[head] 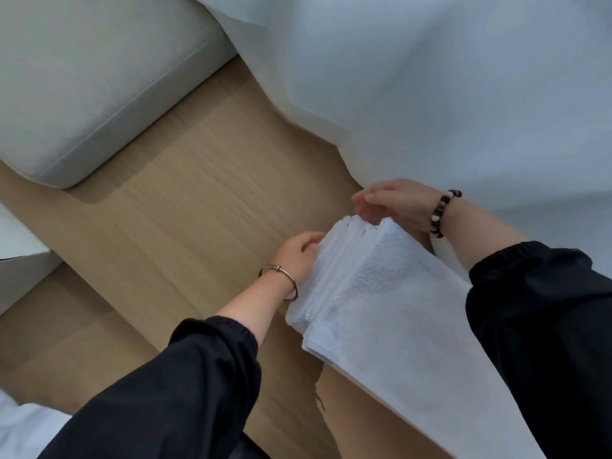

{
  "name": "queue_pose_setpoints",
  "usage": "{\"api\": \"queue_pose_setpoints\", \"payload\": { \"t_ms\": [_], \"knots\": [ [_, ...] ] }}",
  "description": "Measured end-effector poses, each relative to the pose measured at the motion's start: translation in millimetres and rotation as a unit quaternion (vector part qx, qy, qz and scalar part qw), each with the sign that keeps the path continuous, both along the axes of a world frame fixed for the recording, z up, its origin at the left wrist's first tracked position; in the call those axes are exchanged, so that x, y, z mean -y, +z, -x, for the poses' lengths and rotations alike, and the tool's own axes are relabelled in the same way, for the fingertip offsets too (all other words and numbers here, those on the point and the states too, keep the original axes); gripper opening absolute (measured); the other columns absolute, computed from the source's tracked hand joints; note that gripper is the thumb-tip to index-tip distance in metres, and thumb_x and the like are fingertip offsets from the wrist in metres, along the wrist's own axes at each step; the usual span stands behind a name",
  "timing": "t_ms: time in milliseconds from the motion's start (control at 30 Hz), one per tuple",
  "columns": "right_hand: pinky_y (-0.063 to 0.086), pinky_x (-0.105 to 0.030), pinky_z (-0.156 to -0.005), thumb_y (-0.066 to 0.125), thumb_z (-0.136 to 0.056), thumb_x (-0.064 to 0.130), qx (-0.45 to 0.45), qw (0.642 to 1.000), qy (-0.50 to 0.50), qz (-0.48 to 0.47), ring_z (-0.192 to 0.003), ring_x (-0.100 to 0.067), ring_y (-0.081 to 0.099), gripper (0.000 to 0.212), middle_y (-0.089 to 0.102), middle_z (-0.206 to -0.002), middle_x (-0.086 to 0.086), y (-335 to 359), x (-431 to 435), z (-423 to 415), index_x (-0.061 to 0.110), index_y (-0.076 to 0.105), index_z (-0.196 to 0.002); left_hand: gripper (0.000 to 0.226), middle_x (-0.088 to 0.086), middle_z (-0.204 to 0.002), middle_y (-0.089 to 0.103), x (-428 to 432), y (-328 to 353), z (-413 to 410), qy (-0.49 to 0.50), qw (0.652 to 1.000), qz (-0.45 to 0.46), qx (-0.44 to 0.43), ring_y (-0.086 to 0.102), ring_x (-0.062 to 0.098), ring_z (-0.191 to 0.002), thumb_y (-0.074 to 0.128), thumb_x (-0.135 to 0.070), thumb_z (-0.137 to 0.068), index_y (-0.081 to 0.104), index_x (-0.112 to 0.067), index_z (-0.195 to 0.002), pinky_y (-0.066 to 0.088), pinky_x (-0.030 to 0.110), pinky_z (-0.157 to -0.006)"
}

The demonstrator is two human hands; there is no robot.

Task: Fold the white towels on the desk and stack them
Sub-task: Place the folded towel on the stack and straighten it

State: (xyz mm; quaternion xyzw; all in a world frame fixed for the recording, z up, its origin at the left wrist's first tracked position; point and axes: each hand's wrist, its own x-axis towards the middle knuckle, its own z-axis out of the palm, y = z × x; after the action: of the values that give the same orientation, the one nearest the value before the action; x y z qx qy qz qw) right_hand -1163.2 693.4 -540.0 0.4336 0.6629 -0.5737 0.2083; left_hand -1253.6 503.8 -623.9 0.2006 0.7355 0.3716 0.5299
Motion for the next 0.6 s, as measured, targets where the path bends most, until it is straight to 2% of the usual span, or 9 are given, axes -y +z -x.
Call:
{"api": "queue_pose_setpoints", "payload": {
  "t_ms": [33,100,167,200,267,333,433,500,600],
  "knots": [
    [0.045,-0.037,-0.091,0.051,-0.096,0.025,-0.018,0.999,0.027,-0.014,-0.094,-0.015,0.061,0.021,0.067,-0.1,0.0,10,5,4,0.016,0.066,-0.108,0.033,-0.011,-0.11,0.059,5,8,-2,0.01,1.0,-0.011,0.018,0.053,0.006,-0.104,0.039,-0.01,-0.099,0.062,-0.02,-0.121,0.038,0.013,-0.084],
    [0.044,-0.027,-0.087,0.055,-0.093,0.035,-0.003,0.977,0.191,-0.092,-0.097,-0.011,0.058,0.027,0.06,-0.095,0.014,29,15,8,0.021,0.066,-0.113,0.033,-0.011,-0.112,0.06,13,24,-7,0.022,0.998,-0.021,0.063,0.054,0.006,-0.107,0.038,-0.012,-0.099,0.061,-0.021,-0.121,0.039,0.017,-0.086],
    [0.042,-0.031,-0.095,0.06,-0.088,0.037,0.037,0.906,0.375,-0.192,-0.112,-0.013,0.05,0.029,0.055,-0.111,0.011,40,26,9,0.029,0.065,-0.116,0.034,-0.009,-0.118,0.06,17,36,-14,0.029,0.994,-0.023,0.099,0.053,0.007,-0.112,0.038,-0.013,-0.1,0.059,-0.021,-0.124,0.041,0.021,-0.093],
    [0.041,-0.035,-0.097,0.062,-0.086,0.038,0.056,0.871,0.434,-0.222,-0.116,-0.016,0.045,0.029,0.054,-0.118,0.007,43,32,9,0.032,0.065,-0.114,0.034,-0.006,-0.122,0.059,17,40,-17,0.034,0.993,-0.019,0.11,0.052,0.009,-0.115,0.038,-0.014,-0.1,0.059,-0.021,-0.125,0.04,0.025,-0.099],
    [0.039,-0.034,-0.094,0.061,-0.085,0.037,0.074,0.816,0.509,-0.263,-0.115,-0.019,0.044,0.028,0.057,-0.117,0.003,47,46,9,0.033,0.064,-0.113,0.033,0.0,-0.129,0.057,19,46,-21,0.05,0.991,-0.006,0.125,0.05,0.012,-0.12,0.038,-0.013,-0.1,0.059,-0.021,-0.124,0.038,0.033,-0.107],
    [0.039,-0.032,-0.09,0.059,-0.087,0.031,0.064,0.79,0.535,-0.292,-0.108,-0.022,0.05,0.025,0.06,-0.11,0.0,45,58,9,0.028,0.063,-0.111,0.031,0.003,-0.131,0.056,21,49,-24,0.078,0.986,0.0,0.145,0.05,0.014,-0.119,0.039,-0.011,-0.099,0.059,-0.027,-0.116,0.037,0.037,-0.108],
    [0.044,-0.036,-0.087,0.055,-0.084,0.019,0.052,0.802,0.512,-0.304,-0.102,-0.025,0.053,0.02,0.059,-0.104,-0.004,44,64,7,0.022,0.062,-0.102,0.026,-0.001,-0.127,0.06,27,53,-30,0.114,0.976,0.005,0.184,0.054,0.013,-0.117,0.044,-0.018,-0.098,0.064,-0.033,-0.105,0.038,0.039,-0.108],
    [0.041,-0.034,-0.085,0.053,-0.083,0.015,0.055,0.789,0.517,-0.325,-0.104,-0.022,0.051,0.022,0.061,-0.103,-0.002,41,68,8,0.018,0.064,-0.102,0.02,0.0,-0.12,0.065,31,52,-32,0.144,0.957,0.008,0.251,0.059,0.017,-0.114,0.058,-0.032,-0.09,0.069,-0.03,-0.106,0.04,0.042,-0.106],
    [0.036,-0.033,-0.085,0.049,-0.083,0.009,0.064,0.763,0.536,-0.354,-0.106,-0.019,0.049,0.028,0.064,-0.103,-0.001,38,75,13,0.016,0.066,-0.104,0.044,0.008,-0.116,0.067,34,53,-31,0.121,0.933,0.028,0.337,0.062,0.026,-0.112,0.068,-0.047,-0.078,0.07,-0.02,-0.112,0.042,0.045,-0.104]
  ]
}}
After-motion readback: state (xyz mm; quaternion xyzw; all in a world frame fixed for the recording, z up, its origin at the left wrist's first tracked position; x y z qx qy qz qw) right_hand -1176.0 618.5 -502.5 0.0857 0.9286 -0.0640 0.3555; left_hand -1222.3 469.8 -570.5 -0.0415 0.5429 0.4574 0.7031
